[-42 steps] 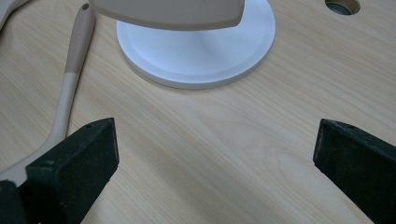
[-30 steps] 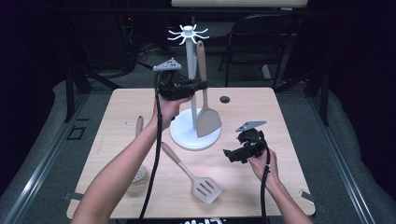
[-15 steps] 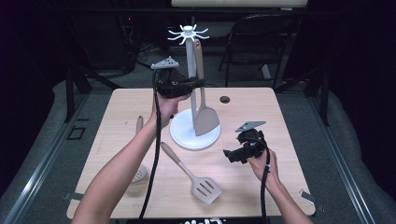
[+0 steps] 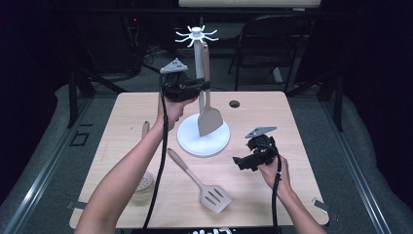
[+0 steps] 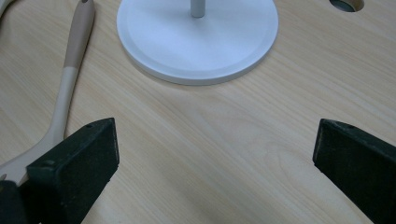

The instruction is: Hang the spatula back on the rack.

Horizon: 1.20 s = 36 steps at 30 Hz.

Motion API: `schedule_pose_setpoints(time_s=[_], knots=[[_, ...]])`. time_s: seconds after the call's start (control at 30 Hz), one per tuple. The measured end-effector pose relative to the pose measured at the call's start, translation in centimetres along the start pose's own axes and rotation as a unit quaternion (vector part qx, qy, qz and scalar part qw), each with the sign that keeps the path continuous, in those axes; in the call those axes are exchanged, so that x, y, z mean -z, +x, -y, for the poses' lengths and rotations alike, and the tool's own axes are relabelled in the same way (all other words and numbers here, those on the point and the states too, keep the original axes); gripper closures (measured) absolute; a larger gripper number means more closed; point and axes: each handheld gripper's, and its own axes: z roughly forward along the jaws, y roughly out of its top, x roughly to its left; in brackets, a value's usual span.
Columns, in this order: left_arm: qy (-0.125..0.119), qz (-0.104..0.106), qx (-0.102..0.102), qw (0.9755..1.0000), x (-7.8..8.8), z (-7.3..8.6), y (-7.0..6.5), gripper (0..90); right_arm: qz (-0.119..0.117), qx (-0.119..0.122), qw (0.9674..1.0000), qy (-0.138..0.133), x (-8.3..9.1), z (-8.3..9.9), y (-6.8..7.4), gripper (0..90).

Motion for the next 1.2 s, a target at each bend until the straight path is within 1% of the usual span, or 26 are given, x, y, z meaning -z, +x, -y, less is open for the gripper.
schedule_pose_setpoints(time_s=[0.07, 0.17, 0.3, 0.43, 0.47, 0.5, 0.53, 0.57, 0.6, 0.63, 0.67, 0.7, 0.73, 0.8, 0.83, 0.87, 0.9, 0.97, 1.03, 1.17, 1.2], knots=[[-0.001, -0.006, -0.006, 1.0, -0.1, 0.0, 0.1, 76.2, 0.0, 0.0, 1.0, 0.001, -0.1, 0.0, 0.0, 0.0], [0.005, -0.012, -0.011, 0.9999, 0.0, -0.1, 0.1, 74.7, 0.0, 0.005, 1.0, 0.003, -0.1, 0.0, 0.0, 0.2], [0.011, -0.009, -0.013, 0.9998, 0.0, -0.1, 0.0, 65.6, -0.002, 0.007, 0.9999, 0.008, -0.2, 0.1, 0.1, 0.9], [0.026, -0.009, -0.01, 0.9996, 0.1, 0.0, -0.2, 58.2, -0.004, 0.013, 0.9998, 0.011, -0.3, 0.1, 0.1, 0.9], [0.031, -0.019, -0.01, 0.9993, 0.2, 0.0, -0.3, 54.4, -0.005, 0.01, 0.9999, 0.009, -0.3, 0.1, 0.1, 0.9], [0.037, -0.022, -0.011, 0.999, 0.4, 0.0, -0.3, 49.2, -0.005, 0.011, 0.9999, 0.01, -0.3, 0.1, 0.1, 1.1], [0.037, -0.017, -0.01, 0.9991, 0.5, 0.1, -0.4, 47.2, -0.005, 0.013, 0.9998, 0.013, -0.4, 0.1, 0.1, 1.7], [0.041, -0.02, -0.013, 0.9988, 0.7, 0.1, -0.5, 45.8, -0.006, 0.016, 0.9997, 0.016, -0.4, 0.1, 0.1, 1.8], [0.043, -0.026, -0.017, 0.9986, 0.9, 0.2, -0.6, 40.7, -0.006, 0.015, 0.9997, 0.016, -0.5, 0.1, 0.2, 2.0], [0.047, -0.025, -0.018, 0.9984, 1.1, 0.2, -0.6, 37.2, -0.008, 0.017, 0.9997, 0.019, -0.5, 0.2, 0.1, 2.1], [0.045, -0.027, -0.016, 0.9985, 1.3, 0.2, -0.6, 35.8, -0.009, 0.02, 0.9995, 0.024, -0.5, 0.1, 0.1, 2.2], [0.043, -0.03, -0.015, 0.9985, 1.6, 0.2, -0.5, 33.3, -0.01, 0.018, 0.9995, 0.023, -0.6, 0.2, 0.1, 2.2], [0.042, -0.029, -0.013, 0.9986, 1.9, 0.2, -0.4, 31.0, -0.01, 0.018, 0.9995, 0.023, -0.6, 0.2, 0.1, 2.2], [0.042, -0.035, -0.012, 0.9984, 2.3, 0.1, -0.3, 27.2, -0.012, 0.021, 0.9994, 0.026, -0.7, 0.2, 0.1, 2.3], [0.043, -0.031, -0.011, 0.9985, 2.6, 0.0, -0.1, 25.0, -0.011, 0.021, 0.9994, 0.027, -0.7, 0.2, 0.1, 2.5], [0.045, -0.033, -0.011, 0.9984, 2.9, -0.1, 0.0, 21.0, -0.012, 0.022, 0.9993, 0.029, -0.8, 0.2, 0.1, 3.1], [0.045, -0.035, -0.012, 0.9983, 3.1, -0.2, 0.1, 19.2, -0.014, 0.02, 0.9993, 0.03, -0.8, 0.2, 0.1, 3.5], [0.042, -0.033, -0.012, 0.9985, 3.7, -0.5, 0.3, 16.4, -0.014, 0.024, 0.9991, 0.034, -1.0, 0.2, 0.0, 5.7], [0.041, -0.035, -0.013, 0.9985, 4.3, -0.7, 0.5, 16.0, -0.008, 0.029, 0.9989, 0.035, -1.0, 0.3, 0.0, 5.9], [0.035, -0.033, -0.014, 0.9988, 5.2, -1.4, 0.6, 15.2, -0.008, 0.025, 0.9988, 0.042, -1.1, 0.4, -0.2, 5.9], [0.034, -0.035, -0.016, 0.9987, 5.4, -1.6, 0.6, 15.1, -0.01, 0.024, 0.9989, 0.04, -1.2, 0.4, -0.2, 5.9]])
